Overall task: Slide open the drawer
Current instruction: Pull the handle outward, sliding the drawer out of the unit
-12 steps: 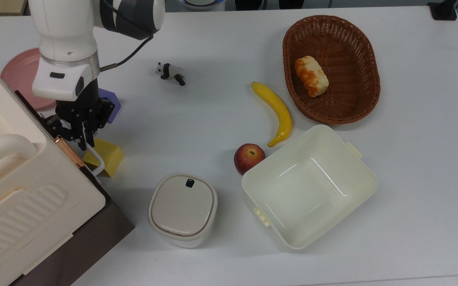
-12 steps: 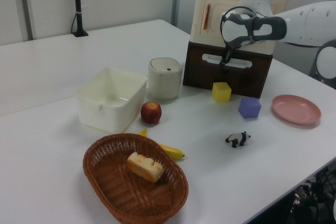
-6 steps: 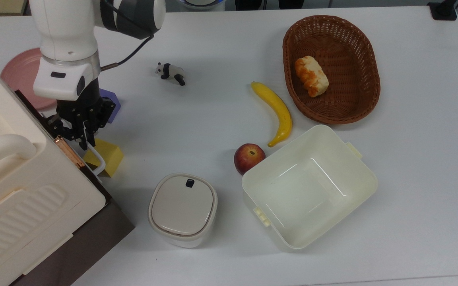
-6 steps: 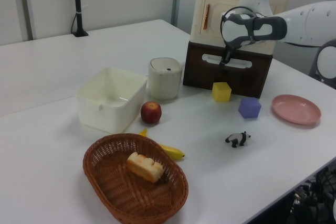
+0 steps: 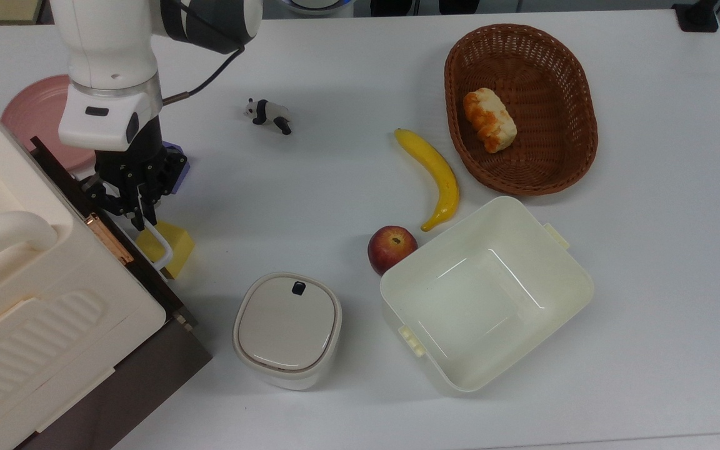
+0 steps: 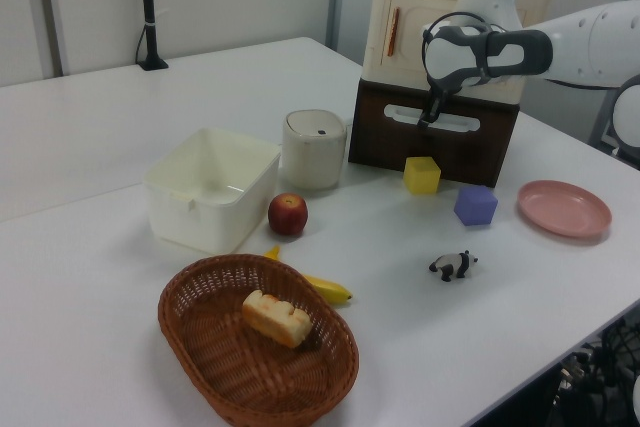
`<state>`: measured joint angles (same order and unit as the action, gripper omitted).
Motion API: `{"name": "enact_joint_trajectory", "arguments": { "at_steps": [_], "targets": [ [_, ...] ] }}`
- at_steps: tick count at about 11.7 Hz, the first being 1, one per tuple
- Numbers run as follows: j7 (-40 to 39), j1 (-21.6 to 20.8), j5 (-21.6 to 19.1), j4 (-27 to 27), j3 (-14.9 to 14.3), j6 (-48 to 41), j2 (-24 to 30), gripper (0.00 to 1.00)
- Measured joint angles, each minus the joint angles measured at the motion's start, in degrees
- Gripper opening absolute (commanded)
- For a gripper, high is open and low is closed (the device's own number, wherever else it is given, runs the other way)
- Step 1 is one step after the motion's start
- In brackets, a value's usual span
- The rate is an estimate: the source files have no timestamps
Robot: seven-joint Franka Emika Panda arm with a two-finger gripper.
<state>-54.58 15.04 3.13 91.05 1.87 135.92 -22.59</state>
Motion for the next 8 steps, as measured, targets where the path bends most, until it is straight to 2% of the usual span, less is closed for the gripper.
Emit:
{"name": "enact_joint_trajectory", "arguments": {
  "at_steps": [8],
  "targets": [
    [0.00,-0.06,0.00,4.18,0.96,0.00,3.32,0.02]
  ]
}}
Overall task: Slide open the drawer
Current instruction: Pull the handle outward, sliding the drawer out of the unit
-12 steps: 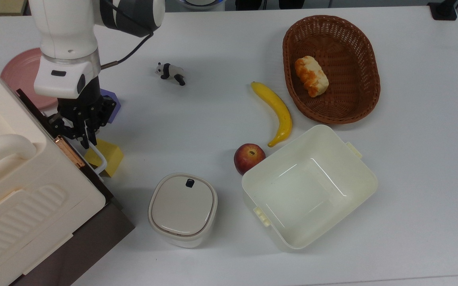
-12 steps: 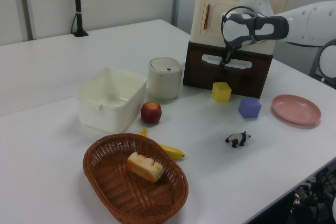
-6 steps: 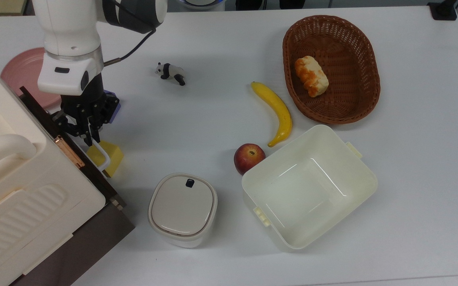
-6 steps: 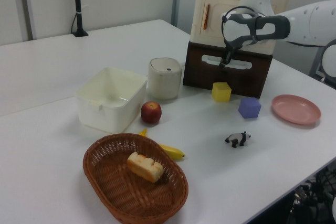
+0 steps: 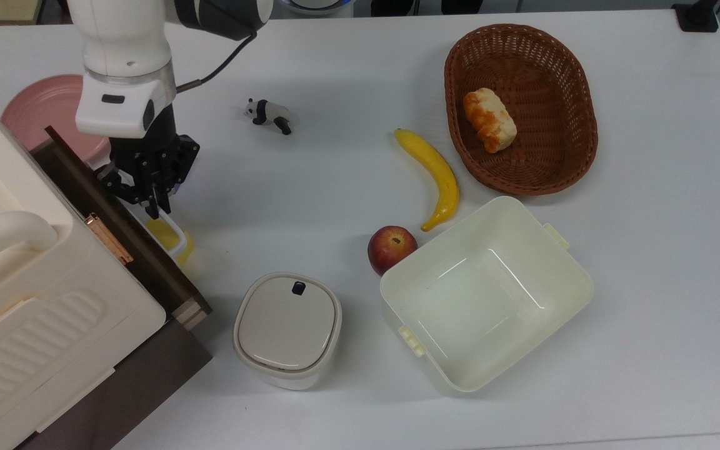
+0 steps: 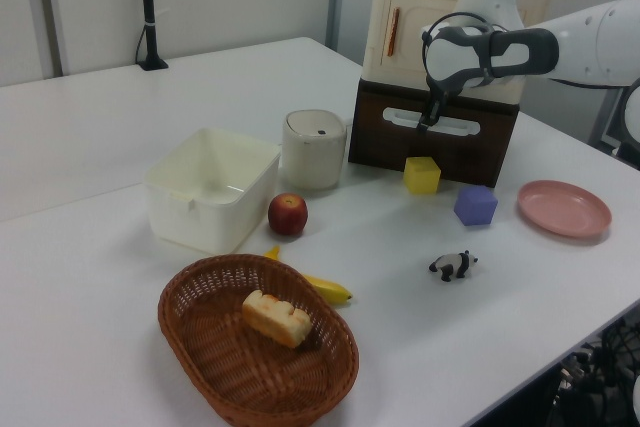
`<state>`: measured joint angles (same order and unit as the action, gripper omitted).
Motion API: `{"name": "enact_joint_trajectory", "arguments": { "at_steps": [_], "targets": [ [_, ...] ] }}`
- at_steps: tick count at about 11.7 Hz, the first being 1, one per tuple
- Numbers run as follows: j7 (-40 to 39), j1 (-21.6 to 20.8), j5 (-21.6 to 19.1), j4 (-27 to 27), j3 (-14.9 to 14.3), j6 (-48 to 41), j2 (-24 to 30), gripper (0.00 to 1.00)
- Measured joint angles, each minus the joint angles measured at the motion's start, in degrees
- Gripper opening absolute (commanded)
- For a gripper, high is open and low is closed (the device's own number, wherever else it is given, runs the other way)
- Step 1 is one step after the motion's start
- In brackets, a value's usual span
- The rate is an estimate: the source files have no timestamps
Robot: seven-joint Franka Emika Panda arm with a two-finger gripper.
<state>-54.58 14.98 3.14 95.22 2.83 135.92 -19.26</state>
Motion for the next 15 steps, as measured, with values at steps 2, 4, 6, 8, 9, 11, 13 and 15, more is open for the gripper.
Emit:
{"name": "enact_joint_trajectory", "arguments": {
  "at_steps": [2,4,6,8,9,11,13,15],
  "targets": [
    [0.00,-0.15,0.00,1.51,0.23,0.00,1.18,0.02],
    [0.01,-0.27,0.00,2.95,0.52,0.00,2.31,0.02],
    [0.01,-0.43,0.00,3.48,0.72,-0.81,2.88,0.02],
    [0.02,-0.85,0.00,3.96,0.87,-2.67,3.72,0.02],
    [0.04,-1.01,0.00,4.45,0.91,-2.92,4.22,0.02],
    [0.04,-1.37,0.00,5.67,0.99,-3.07,5.13,0.02],
    [0.04,-1.78,0.00,6.89,0.99,-3.08,5.98,0.02],
    [0.05,-2.22,0.00,8.11,1.01,-3.09,6.82,0.02]
  ]
}}
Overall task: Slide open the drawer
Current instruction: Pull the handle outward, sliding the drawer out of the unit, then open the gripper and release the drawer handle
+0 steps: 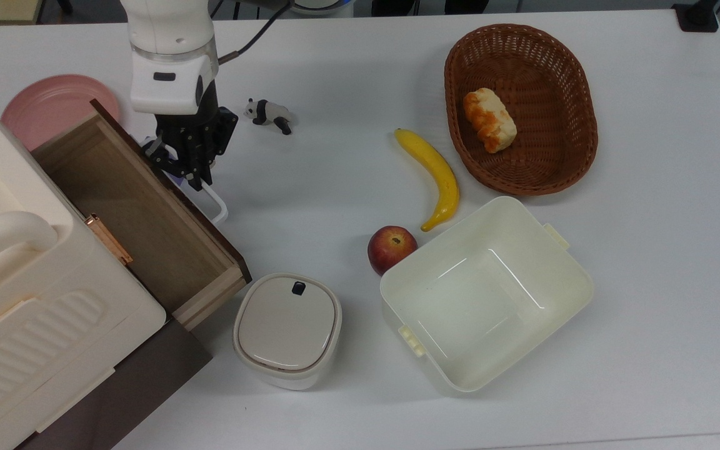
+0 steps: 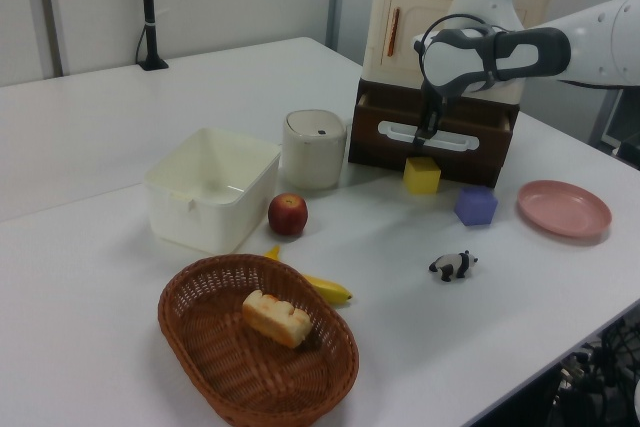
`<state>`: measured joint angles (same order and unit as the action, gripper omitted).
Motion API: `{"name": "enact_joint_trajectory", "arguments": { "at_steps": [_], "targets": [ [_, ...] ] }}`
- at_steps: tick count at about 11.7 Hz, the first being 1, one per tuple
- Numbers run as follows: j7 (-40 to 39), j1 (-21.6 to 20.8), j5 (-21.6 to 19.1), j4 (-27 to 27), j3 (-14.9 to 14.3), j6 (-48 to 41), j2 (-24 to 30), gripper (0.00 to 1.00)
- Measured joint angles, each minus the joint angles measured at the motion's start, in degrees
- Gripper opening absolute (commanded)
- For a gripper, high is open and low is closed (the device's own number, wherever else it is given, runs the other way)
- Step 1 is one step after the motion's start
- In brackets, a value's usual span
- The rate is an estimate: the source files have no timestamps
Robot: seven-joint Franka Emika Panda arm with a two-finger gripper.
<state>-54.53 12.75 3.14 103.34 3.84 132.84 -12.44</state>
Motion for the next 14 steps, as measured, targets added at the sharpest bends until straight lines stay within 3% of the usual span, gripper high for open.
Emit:
{"name": "enact_joint_trajectory", "arguments": {
  "at_steps": [9,11,14],
  "targets": [
    [0.06,-1.03,0.00,2.29,0.01,-0.06,1.41,0.03],
    [0.17,-1.07,-0.01,2.38,0.01,-0.17,1.40,0.20],
    [0.89,-1.48,-0.02,2.39,0.52,-0.49,1.56,0.31]
  ]
}}
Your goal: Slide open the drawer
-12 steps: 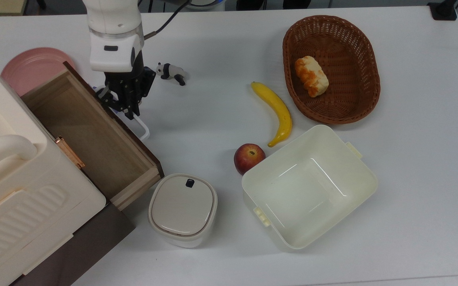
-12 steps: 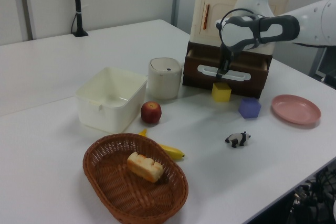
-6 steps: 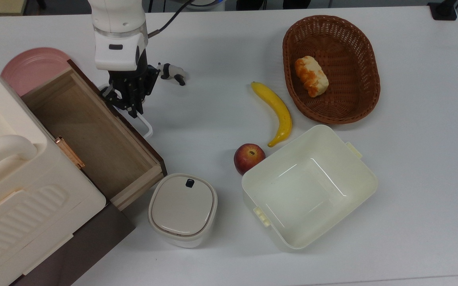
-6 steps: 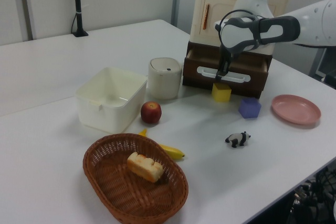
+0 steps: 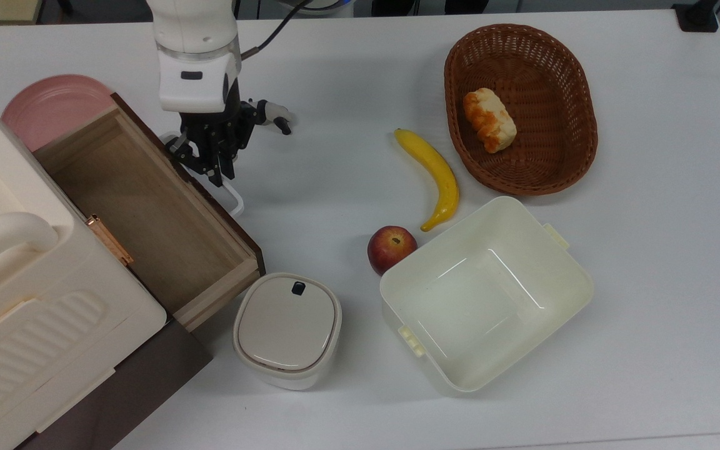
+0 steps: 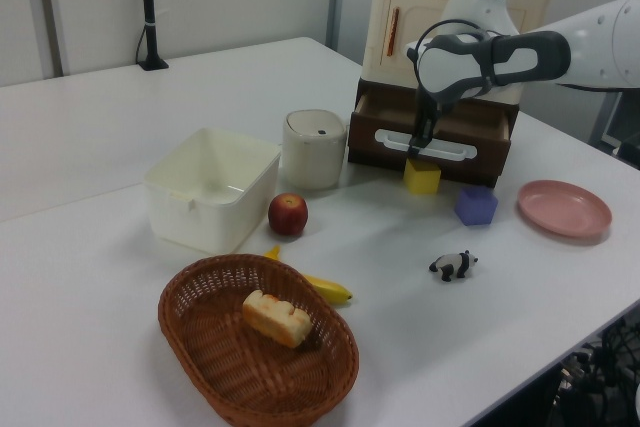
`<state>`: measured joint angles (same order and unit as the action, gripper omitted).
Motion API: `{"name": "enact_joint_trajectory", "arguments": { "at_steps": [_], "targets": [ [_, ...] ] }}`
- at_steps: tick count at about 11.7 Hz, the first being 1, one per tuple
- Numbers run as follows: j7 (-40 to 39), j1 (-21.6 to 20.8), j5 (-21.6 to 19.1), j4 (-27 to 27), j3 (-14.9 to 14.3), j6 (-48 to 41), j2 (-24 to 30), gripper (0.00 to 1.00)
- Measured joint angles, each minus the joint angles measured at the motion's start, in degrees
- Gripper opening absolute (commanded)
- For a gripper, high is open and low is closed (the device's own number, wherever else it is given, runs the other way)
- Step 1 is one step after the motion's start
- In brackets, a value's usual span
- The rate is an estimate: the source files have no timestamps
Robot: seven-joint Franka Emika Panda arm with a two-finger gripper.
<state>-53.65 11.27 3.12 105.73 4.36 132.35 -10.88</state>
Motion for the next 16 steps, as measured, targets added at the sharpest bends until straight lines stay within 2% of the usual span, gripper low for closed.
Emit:
{"name": "enact_joint_trajectory", "arguments": {
  "at_steps": [1,3,5,8,9,10,13,16],
  "targets": [
    [0.33,-0.27,0.00,-0.11,0.02,0.00,0.14,0.34],
    [0.74,-0.34,-0.02,-0.10,0.25,0.00,0.34,0.47],
    [1.30,-0.37,-0.03,-0.10,0.29,-0.05,0.39,0.47],
    [3.17,-0.37,-0.25,-0.37,0.30,-3.07,1.14,0.82],
    [5.09,-0.49,-0.28,-0.87,0.34,-5.79,1.95,0.85],
    [7.30,-0.97,-0.28,-1.77,0.36,-9.41,2.90,0.98],
    [16.04,-2.72,-0.41,-5.71,0.42,-22.11,4.92,1.00],
    [29.37,-5.42,-0.57,-7.85,0.52,-29.55,6.36,1.00]
  ]
}}
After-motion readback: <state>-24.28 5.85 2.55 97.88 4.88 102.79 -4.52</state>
